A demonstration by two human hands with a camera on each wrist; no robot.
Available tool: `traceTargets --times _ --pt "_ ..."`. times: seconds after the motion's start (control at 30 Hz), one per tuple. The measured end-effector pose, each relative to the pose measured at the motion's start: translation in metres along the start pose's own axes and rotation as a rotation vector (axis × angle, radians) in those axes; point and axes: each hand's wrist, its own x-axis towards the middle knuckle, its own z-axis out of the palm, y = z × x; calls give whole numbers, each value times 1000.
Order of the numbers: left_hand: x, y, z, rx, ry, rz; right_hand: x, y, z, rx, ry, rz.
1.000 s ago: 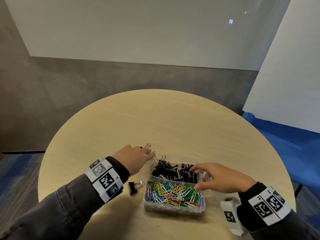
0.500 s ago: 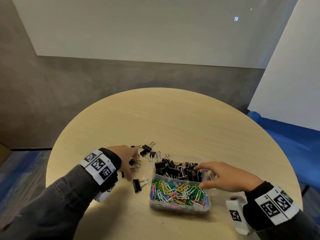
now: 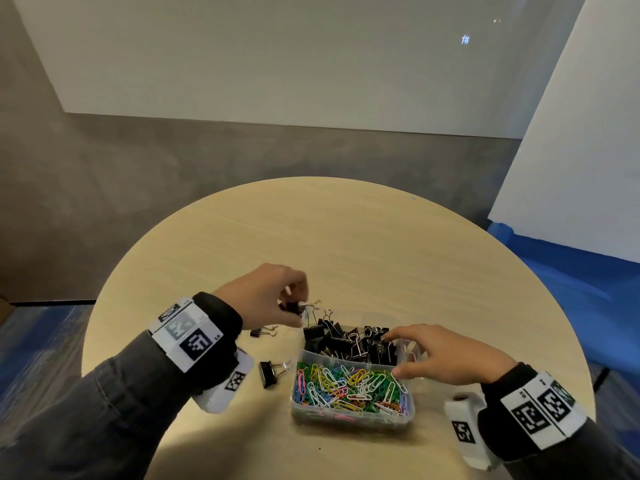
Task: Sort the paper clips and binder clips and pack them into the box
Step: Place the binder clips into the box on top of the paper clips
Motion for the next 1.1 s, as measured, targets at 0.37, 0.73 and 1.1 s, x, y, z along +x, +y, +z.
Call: traceTargets --times 0.37,0.73,1.1 --pt "0 -34 4 214 -135 -291 1 1 0 0 2 1" --pt "7 -55 26 169 -163 -275 0 1 0 23 1 9" --pt "10 -56 30 157 -199 -244 1 2 0 34 5 9"
